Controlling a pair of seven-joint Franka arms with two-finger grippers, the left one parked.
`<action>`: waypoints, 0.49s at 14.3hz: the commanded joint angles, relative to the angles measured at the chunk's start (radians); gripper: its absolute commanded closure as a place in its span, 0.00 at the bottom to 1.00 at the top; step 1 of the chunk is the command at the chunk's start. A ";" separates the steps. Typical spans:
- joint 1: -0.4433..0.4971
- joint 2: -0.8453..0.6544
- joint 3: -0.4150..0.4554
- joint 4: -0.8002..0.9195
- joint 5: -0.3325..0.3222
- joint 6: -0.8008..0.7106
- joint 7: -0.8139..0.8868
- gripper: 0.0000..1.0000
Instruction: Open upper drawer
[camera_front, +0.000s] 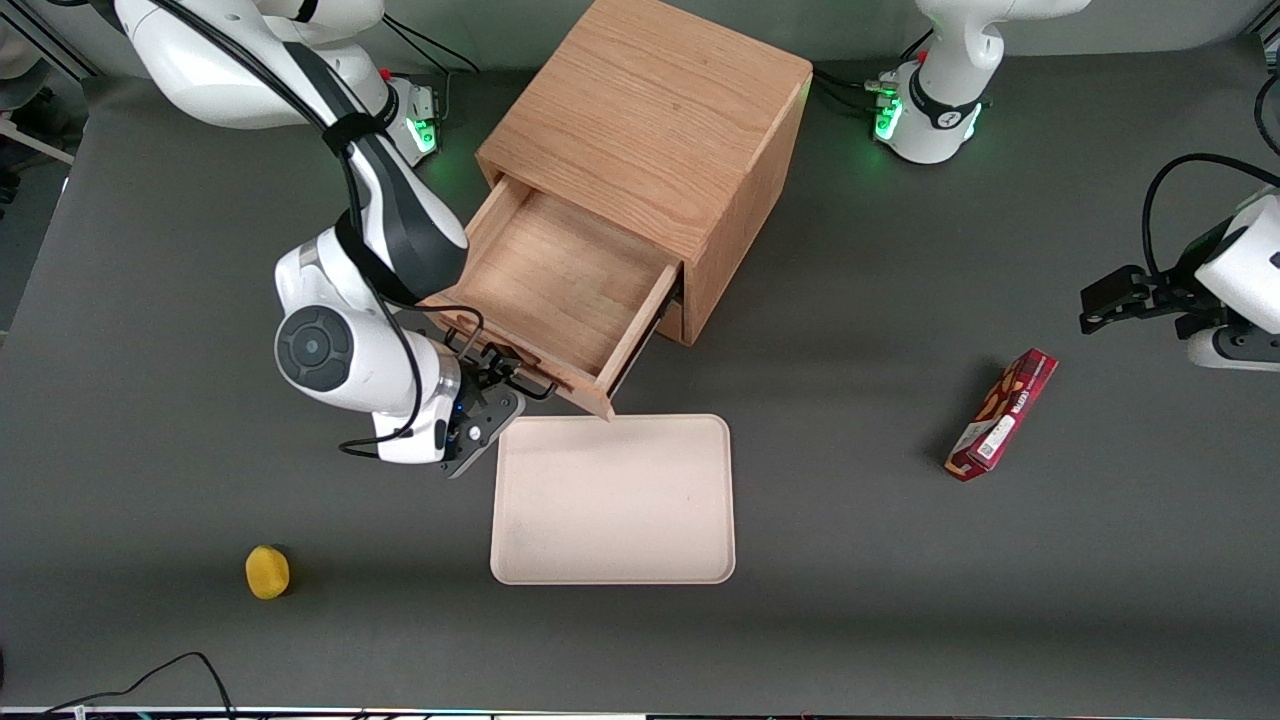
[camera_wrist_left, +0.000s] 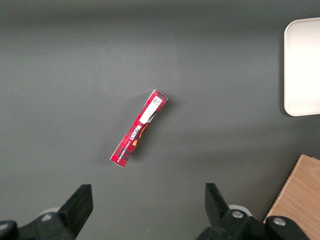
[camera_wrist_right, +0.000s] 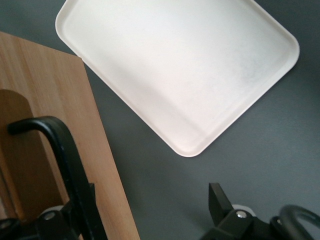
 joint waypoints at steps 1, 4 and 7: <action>0.000 0.050 -0.003 0.089 -0.038 -0.048 -0.023 0.00; 0.000 0.056 -0.026 0.105 -0.038 -0.049 -0.029 0.00; -0.002 0.067 -0.027 0.112 -0.040 -0.048 -0.041 0.00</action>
